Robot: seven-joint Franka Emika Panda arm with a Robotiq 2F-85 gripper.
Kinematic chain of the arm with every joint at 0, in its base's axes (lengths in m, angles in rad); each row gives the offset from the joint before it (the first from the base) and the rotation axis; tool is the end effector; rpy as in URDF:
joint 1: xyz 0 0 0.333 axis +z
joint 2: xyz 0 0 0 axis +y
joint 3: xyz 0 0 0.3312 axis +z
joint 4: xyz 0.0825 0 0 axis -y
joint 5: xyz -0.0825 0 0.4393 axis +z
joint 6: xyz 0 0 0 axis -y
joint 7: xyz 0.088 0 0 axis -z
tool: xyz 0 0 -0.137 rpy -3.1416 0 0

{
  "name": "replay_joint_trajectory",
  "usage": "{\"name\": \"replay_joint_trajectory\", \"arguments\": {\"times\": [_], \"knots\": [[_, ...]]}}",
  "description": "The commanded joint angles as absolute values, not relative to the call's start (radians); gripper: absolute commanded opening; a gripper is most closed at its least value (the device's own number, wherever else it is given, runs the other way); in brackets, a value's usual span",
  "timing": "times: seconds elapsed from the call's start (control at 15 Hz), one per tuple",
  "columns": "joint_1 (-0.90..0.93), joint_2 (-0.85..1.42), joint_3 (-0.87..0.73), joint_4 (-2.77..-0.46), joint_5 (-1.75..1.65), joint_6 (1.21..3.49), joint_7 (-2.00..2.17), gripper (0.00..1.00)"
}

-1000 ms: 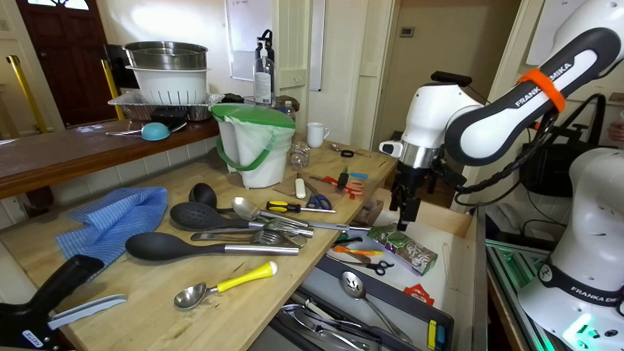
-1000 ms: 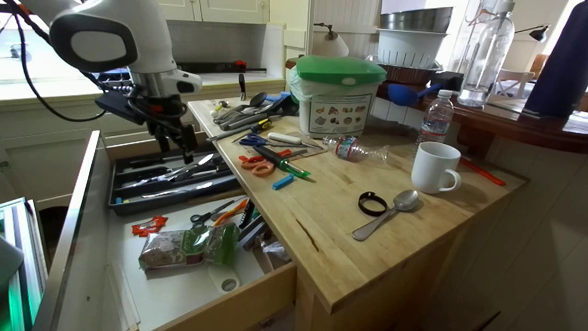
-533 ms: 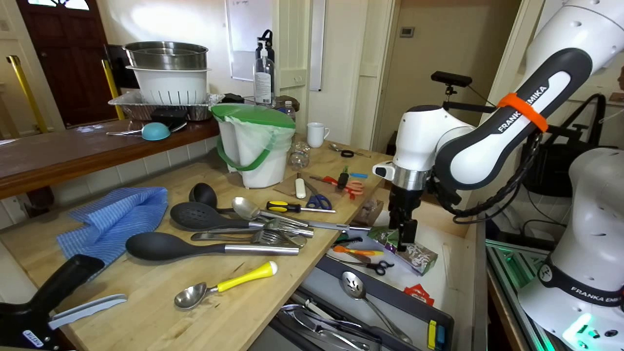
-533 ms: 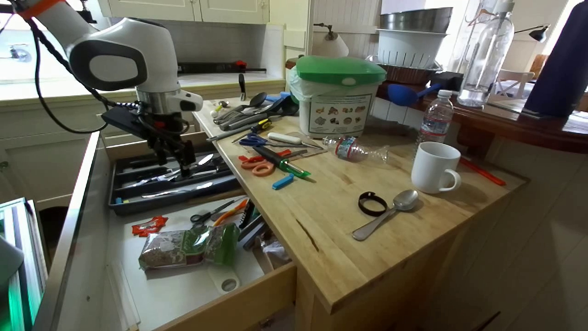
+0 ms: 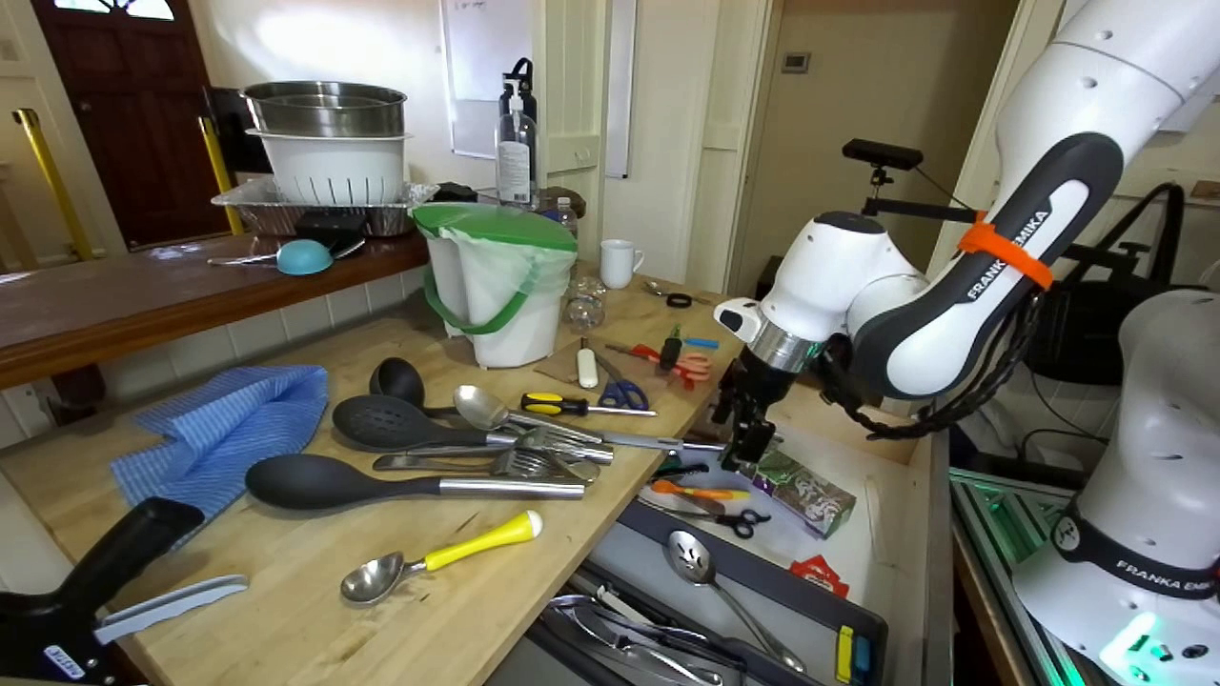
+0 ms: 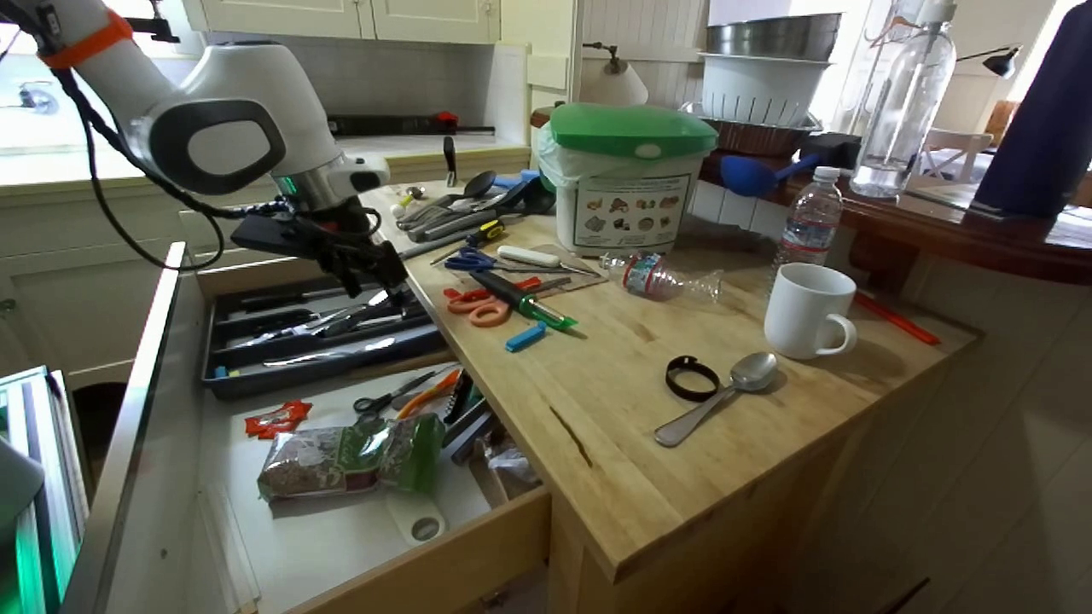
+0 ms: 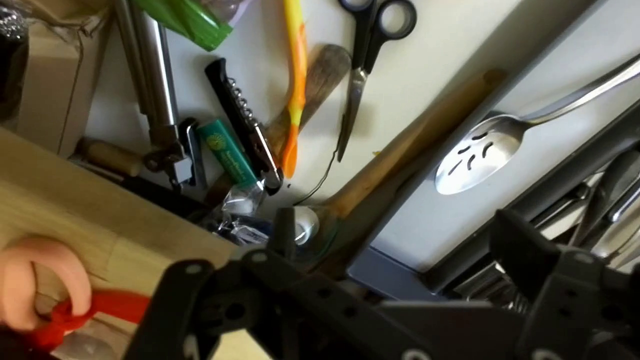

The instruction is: Take the scissors out of the open drawer and put it on the countertop.

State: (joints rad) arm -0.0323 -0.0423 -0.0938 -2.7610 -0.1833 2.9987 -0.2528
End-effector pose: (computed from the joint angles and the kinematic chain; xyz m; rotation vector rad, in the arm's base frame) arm 0.4434 -0.0432 0.1928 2.9813 0.4567 0.4025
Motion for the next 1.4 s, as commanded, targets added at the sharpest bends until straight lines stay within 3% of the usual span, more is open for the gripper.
{"name": "replay_joint_trajectory", "arguments": {"times": [0.0, 0.6, 0.8, 1.33], "knots": [[-0.069, 0.089, -0.116, -2.761, -0.263, 3.191, -0.13, 1.0], [0.155, 0.345, -0.285, -2.762, -0.078, 3.386, 0.105, 1.0], [0.118, 0.406, -0.173, -2.762, 0.05, 3.366, 0.091, 1.0], [0.067, 0.477, -0.116, -2.76, 0.166, 3.514, 0.141, 1.0]]}}
